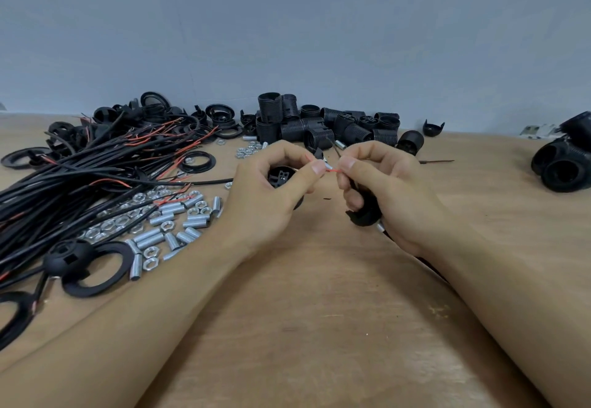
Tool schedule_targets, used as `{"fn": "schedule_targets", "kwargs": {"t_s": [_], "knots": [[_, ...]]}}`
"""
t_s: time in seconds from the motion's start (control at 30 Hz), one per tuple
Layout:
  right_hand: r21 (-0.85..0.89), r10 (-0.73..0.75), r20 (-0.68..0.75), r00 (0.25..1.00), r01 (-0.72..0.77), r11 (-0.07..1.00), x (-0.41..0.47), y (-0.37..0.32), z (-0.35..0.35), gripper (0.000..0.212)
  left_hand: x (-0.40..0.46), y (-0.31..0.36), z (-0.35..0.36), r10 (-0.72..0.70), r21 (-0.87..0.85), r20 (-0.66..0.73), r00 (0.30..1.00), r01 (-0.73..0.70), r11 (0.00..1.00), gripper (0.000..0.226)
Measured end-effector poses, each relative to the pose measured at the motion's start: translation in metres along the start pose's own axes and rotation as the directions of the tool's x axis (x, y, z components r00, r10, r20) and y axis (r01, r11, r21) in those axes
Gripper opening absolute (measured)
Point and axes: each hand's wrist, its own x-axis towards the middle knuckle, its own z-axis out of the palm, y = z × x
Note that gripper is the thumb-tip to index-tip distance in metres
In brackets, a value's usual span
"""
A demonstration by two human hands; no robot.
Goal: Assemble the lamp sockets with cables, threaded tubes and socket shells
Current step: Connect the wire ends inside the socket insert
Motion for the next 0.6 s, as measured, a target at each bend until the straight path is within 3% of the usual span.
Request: {"fn": "schedule_targets", "kwargs": {"t_s": [0.1, 0.23, 0.37, 0.6], "knots": [[-0.050, -0.021, -0.002, 1.000, 0.021, 0.999, 0.000, 0.000, 0.000, 0.012, -0.002, 0.000, 0.001, 0.035, 0.095, 0.039, 0.999, -0.038, 0.995, 0.009], [-0.108, -0.108, -0.036, 0.993, 0.104, 0.989, -0.001, -0.009, -0.002, 0.010, -0.004, -0.005, -0.002, -0.032, 0.028, 0.114, 0.993, 0.029, 0.999, 0.035], [-0.185, -0.137, -0.019, 0.990, 0.131, 0.974, -0.006, -0.017, -0.004, 0.017, -0.001, -0.008, -0.004, 0.032, 0.223, 0.035, 0.999, -0.039, 0.974, 0.033], [-0.250, -0.110, 0.057, 0.992, 0.121, 0.961, -0.012, -0.024, 0.002, 0.008, -0.003, -0.006, -0.004, 0.117, 0.248, 0.033, 0.993, -0.122, 0.961, 0.025]]}}
